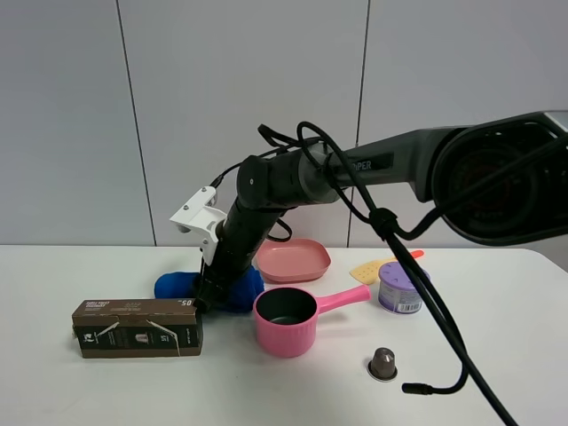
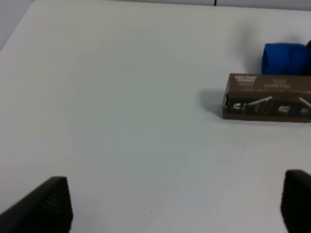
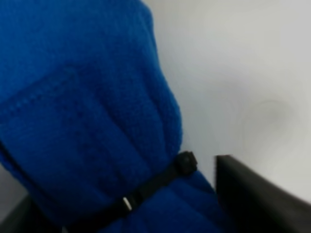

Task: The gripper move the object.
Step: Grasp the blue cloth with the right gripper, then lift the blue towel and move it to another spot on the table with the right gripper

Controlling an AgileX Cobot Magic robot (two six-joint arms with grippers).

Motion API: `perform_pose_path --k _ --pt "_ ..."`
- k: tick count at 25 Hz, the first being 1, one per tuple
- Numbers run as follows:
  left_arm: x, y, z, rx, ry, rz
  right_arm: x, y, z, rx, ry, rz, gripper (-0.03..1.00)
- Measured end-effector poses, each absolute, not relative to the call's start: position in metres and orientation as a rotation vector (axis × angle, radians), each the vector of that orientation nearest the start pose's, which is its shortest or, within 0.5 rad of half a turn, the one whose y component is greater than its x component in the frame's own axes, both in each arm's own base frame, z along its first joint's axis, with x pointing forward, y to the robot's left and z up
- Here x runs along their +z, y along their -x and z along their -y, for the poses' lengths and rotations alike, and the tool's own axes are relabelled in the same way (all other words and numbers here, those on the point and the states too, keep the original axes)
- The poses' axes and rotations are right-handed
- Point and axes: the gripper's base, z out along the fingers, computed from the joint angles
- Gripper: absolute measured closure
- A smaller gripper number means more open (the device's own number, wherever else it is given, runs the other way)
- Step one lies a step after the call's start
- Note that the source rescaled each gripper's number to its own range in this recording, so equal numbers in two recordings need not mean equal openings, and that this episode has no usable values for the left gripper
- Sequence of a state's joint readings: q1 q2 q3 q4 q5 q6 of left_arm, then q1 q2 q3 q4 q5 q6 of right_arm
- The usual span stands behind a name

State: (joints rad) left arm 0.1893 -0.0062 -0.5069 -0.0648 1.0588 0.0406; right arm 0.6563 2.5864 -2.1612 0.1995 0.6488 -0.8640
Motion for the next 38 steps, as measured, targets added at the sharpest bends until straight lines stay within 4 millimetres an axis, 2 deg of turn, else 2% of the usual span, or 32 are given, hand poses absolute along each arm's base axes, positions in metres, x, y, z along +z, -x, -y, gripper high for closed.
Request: perform_pose_path --k 2,6,9,12,16,21,25,29,32,36,38 --pt "0.279 0.006 0.006 0.068 0.147 -2.023 0.102 -0.434 -0.346 0.134 1.632 -1.95 0.96" --pt "0.279 0.006 0.006 0.068 0.147 -2.023 0.103 -0.435 -0.345 0.133 1.627 -1.95 0.97" --pt "0.279 0.006 0.006 0.068 0.147 -2.023 0.118 -0.436 -0.343 0.129 1.611 -1.933 0.97" --pt "0.279 0.006 0.006 0.068 0.147 -2.023 0.158 -0.435 -0.341 0.12 1.574 -1.878 0.97" --pt "0.279 0.006 0.006 0.068 0.147 -2.023 0.236 -0.424 -0.334 0.139 1.469 -1.82 0.97" --pt "0.279 0.006 0.006 0.068 0.147 -2.023 0.332 -0.394 -0.31 0.209 1.284 -1.864 0.97" --pt "0.279 0.006 0.006 0.068 0.147 -2.023 0.392 -0.367 -0.282 0.171 1.165 -1.894 0.97" --pt "0.279 0.006 0.006 0.068 0.147 -2.023 0.436 -0.337 -0.253 0.111 1.022 -1.966 0.97" --pt "0.279 0.006 0.006 0.068 0.147 -2.023 0.462 -0.317 -0.229 0.088 0.874 -2.035 0.97" --pt "0.279 0.006 0.006 0.068 0.147 -2.023 0.486 -0.295 -0.201 0.0 0.738 -2.084 0.97" --pt "0.279 0.006 0.006 0.068 0.147 -2.023 0.496 -0.286 -0.194 -0.039 0.716 -2.064 0.97"
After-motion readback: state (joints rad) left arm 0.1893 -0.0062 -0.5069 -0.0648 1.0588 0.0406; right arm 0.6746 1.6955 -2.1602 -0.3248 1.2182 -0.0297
